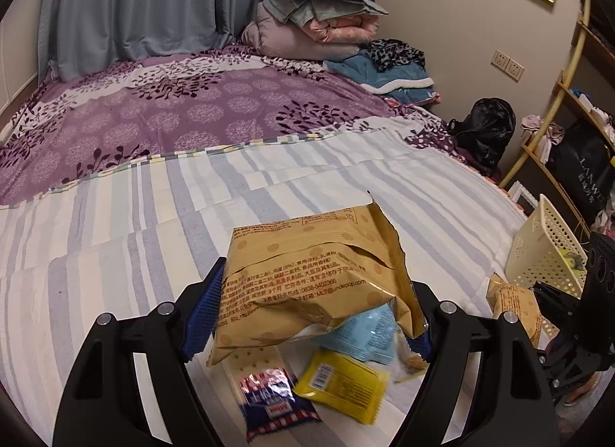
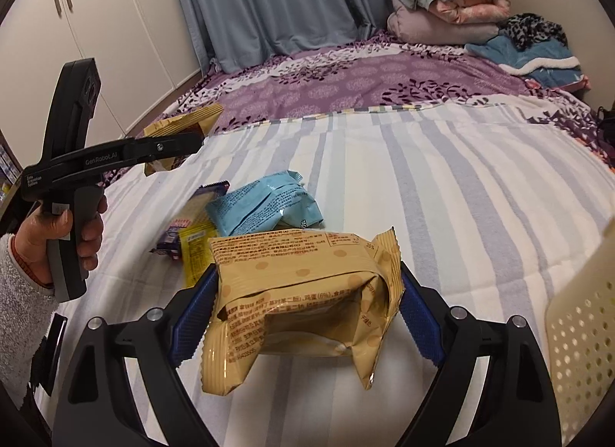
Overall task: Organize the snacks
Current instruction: 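Grasp the tan crinkled bag with the right tool and lift it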
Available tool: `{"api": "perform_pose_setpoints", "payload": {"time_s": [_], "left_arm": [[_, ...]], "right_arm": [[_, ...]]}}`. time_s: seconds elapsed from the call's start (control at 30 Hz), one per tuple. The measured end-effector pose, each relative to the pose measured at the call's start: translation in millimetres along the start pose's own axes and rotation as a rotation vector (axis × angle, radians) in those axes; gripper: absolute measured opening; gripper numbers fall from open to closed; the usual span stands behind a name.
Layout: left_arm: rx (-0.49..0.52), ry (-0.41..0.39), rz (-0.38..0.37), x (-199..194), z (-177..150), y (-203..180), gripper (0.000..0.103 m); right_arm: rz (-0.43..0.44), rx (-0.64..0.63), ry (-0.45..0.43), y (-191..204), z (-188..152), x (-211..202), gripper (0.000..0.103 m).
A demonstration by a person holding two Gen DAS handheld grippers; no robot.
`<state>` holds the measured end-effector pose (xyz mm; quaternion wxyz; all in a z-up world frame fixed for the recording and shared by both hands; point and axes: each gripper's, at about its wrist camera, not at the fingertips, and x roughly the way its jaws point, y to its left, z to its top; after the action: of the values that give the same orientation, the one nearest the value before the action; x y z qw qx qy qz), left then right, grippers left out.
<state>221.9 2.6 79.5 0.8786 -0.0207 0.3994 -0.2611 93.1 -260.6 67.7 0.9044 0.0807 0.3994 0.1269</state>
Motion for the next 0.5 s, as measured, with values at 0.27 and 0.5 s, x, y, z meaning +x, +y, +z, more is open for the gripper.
{"api": "perform_pose_setpoints", "payload": {"time_s": [0.27, 0.5], "left_arm": [[0.027, -0.059, -0.001, -47.5, -6.0, -30.1, 0.081], [0.060, -0.107, -0.027, -83.0, -14.3, -65.6, 0.081]], "right_arm": [[-0.010, 0.015, -0.092, 1.8, -9.5, -56.3, 0.086], [-0.036, 0.035, -0.176, -5.1, -18.5, -105.5, 0.087]]}}
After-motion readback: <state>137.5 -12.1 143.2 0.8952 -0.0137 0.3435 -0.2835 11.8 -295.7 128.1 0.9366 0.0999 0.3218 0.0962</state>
